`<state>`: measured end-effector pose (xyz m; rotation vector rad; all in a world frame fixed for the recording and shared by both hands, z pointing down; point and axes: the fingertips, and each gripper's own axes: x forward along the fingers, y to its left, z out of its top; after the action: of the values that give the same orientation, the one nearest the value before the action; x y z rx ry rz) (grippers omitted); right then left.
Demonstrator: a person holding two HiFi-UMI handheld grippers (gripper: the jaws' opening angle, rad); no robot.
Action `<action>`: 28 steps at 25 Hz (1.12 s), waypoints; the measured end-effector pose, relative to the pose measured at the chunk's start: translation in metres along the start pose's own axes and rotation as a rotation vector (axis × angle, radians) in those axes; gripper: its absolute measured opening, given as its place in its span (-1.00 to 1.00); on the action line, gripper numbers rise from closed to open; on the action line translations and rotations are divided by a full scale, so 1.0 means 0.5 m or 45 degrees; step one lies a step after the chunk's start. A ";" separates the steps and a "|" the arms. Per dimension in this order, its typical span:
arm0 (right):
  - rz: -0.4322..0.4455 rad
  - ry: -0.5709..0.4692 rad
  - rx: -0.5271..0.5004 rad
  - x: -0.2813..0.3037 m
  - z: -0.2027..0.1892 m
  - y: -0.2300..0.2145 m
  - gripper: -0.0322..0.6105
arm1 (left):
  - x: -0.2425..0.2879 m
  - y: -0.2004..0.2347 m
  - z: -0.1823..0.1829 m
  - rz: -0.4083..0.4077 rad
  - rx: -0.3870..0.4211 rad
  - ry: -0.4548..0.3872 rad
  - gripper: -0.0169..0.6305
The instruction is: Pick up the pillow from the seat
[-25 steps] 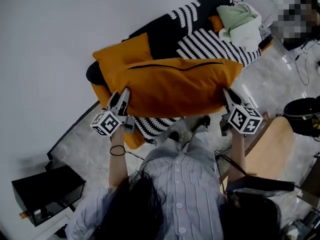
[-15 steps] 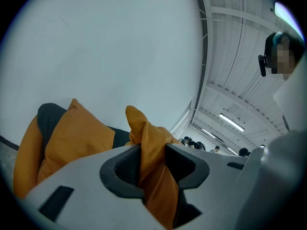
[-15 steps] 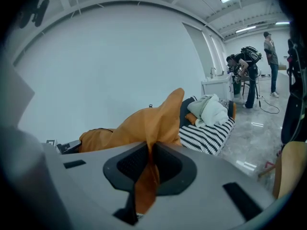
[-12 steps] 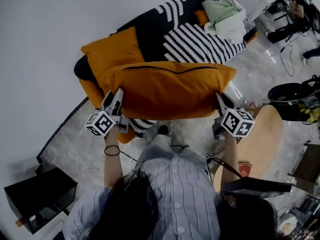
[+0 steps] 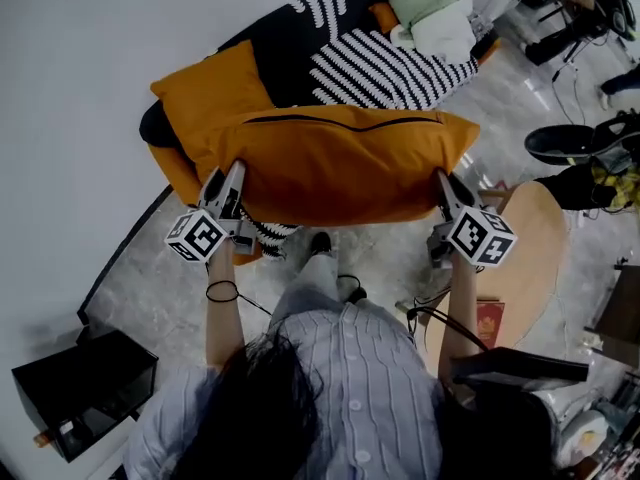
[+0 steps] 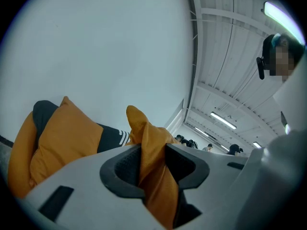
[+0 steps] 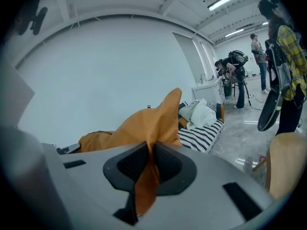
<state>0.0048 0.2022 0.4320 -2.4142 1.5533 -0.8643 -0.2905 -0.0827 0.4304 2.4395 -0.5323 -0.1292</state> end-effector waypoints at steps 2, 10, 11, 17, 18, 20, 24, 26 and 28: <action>0.000 -0.010 0.015 -0.041 -0.012 -0.016 -0.74 | -0.014 -0.031 -0.015 -0.011 0.013 0.003 -0.47; -0.005 -0.024 0.035 -0.195 -0.080 -0.056 -0.74 | -0.111 -0.131 -0.087 -0.024 0.033 0.011 -0.47; -0.008 -0.029 0.039 -0.212 -0.089 -0.060 -0.74 | -0.123 -0.140 -0.096 -0.026 0.032 0.014 -0.47; -0.031 -0.060 0.058 -0.308 -0.138 -0.076 -0.74 | -0.195 -0.186 -0.149 -0.044 0.022 0.034 -0.47; -0.034 -0.065 0.060 -0.325 -0.146 -0.079 -0.74 | -0.207 -0.195 -0.157 -0.048 0.021 0.035 -0.47; -0.039 -0.073 0.064 -0.356 -0.160 -0.083 -0.74 | -0.227 -0.209 -0.172 -0.056 0.021 0.038 -0.47; -0.037 -0.079 0.072 -0.402 -0.188 -0.092 -0.74 | -0.259 -0.234 -0.194 -0.056 0.014 0.029 -0.47; -0.038 -0.081 0.079 -0.422 -0.199 -0.099 -0.74 | -0.274 -0.246 -0.206 -0.053 0.008 0.020 -0.47; -0.036 -0.084 0.084 -0.439 -0.209 -0.102 -0.74 | -0.292 -0.255 -0.215 -0.048 0.004 0.017 -0.47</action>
<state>-0.0768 0.4356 0.4542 -2.3987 1.4475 -0.8190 -0.3565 0.1289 0.4335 2.4523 -0.4808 -0.1278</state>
